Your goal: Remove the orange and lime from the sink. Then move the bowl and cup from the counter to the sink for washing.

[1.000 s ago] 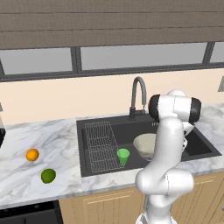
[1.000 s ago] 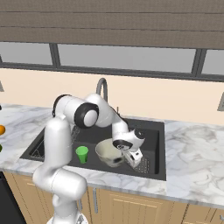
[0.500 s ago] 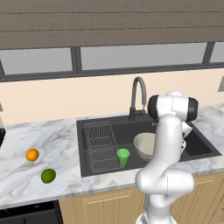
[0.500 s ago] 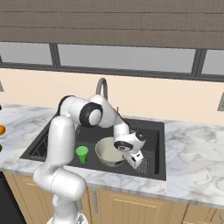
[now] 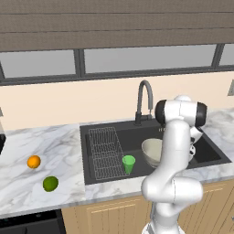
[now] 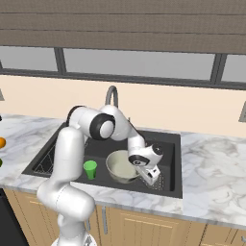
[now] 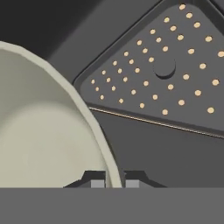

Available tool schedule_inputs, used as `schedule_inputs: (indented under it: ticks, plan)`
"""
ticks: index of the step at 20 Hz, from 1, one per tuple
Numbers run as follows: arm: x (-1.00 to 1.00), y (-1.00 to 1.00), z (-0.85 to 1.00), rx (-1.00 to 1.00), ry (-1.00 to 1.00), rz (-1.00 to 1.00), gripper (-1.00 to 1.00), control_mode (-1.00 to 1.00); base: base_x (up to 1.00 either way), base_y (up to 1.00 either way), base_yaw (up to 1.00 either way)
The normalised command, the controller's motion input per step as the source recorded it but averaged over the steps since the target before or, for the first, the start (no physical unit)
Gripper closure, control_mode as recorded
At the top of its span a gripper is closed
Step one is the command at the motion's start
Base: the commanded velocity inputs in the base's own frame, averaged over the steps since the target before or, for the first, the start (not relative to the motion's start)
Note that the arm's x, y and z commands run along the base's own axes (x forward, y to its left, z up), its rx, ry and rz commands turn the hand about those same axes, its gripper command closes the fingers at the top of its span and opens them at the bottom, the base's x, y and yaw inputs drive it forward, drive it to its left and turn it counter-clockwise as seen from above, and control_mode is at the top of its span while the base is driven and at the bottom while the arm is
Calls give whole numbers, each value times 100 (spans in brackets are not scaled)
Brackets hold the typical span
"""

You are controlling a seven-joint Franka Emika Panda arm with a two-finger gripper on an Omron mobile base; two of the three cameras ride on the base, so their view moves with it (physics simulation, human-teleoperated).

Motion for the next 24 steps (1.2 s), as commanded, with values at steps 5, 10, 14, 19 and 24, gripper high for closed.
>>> schedule_inputs:
  ticks: [5,10,14,19,24]
  plan:
    - [2,8,-1,0,0,3,100,-100,0,0,0]
    - [0,13,0,0,0,3,-100,-100,0,0,0]
    - [0,8,0,0,0,3,-100,-100,0,0,0]
    - [-2,4,2,0,1,1,-100,-100,0,0,0]
    - [-9,0,16,0,4,1,-100,-100,0,0,0]
